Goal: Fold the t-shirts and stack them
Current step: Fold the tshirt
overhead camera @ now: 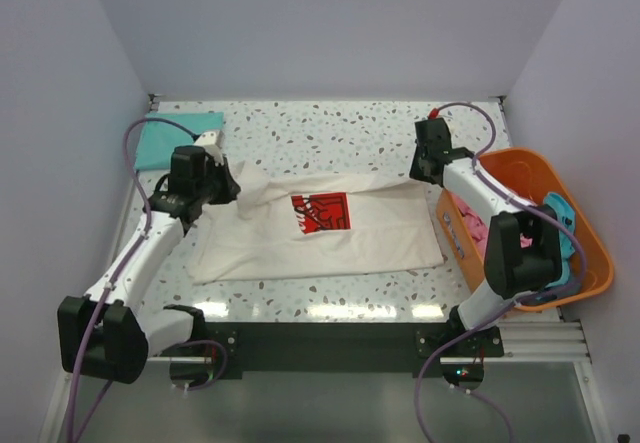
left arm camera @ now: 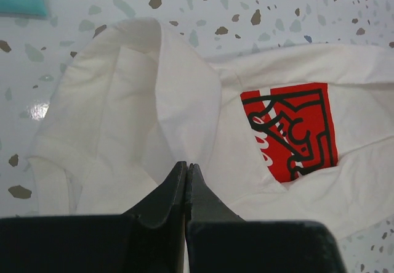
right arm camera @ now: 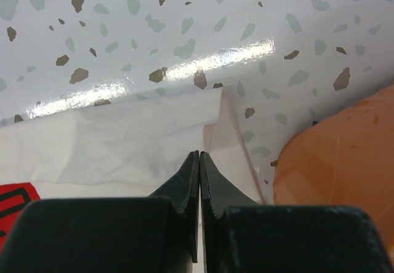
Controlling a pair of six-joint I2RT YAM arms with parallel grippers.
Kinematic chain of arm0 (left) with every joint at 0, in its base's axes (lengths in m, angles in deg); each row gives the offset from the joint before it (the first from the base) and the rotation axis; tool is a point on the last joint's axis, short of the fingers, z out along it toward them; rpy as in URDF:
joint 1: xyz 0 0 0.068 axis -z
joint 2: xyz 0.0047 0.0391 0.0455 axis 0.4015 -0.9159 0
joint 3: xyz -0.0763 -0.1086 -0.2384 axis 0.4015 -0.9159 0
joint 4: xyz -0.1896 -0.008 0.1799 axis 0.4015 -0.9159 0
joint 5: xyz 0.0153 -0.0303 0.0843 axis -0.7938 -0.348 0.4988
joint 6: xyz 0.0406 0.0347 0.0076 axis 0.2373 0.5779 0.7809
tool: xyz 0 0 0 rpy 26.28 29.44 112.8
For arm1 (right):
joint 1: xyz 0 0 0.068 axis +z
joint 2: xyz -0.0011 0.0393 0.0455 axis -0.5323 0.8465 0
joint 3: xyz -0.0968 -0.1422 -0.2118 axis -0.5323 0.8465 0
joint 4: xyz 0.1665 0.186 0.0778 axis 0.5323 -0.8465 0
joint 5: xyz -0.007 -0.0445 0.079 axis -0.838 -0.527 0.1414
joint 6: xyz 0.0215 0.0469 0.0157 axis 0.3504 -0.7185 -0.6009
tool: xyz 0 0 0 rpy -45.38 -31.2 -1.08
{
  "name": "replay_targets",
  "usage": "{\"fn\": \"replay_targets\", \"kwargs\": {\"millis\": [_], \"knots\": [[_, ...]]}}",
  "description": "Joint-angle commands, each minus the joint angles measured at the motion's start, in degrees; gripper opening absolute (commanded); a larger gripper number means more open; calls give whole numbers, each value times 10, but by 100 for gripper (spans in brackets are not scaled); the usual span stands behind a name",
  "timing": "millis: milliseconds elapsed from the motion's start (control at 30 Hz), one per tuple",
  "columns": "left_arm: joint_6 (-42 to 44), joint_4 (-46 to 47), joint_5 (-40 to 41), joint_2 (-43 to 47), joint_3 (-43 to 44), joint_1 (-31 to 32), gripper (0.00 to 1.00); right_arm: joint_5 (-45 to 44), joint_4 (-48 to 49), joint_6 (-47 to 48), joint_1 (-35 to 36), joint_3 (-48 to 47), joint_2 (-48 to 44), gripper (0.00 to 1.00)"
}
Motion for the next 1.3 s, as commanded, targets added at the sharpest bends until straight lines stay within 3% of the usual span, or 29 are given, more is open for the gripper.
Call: {"fn": "replay_targets", "kwargs": {"millis": [0, 200, 467, 767, 1267], "knots": [[-99, -77, 39, 40, 38, 2, 0, 5, -3, 6, -3, 2, -34, 0], [-192, -129, 1, 116, -16, 3, 0, 7, -19, 9, -2, -2, -38, 0], [-298, -203, 19, 202, -32, 3, 0, 4, -38, 16, -3, -20, -34, 0], [-340, -292, 51, 290, -59, 4, 0, 8, -41, 18, -4, -1, -52, 0], [-372, -343, 112, 311, -86, 3, 0, -4, -79, 44, -4, 9, -85, 0]]}}
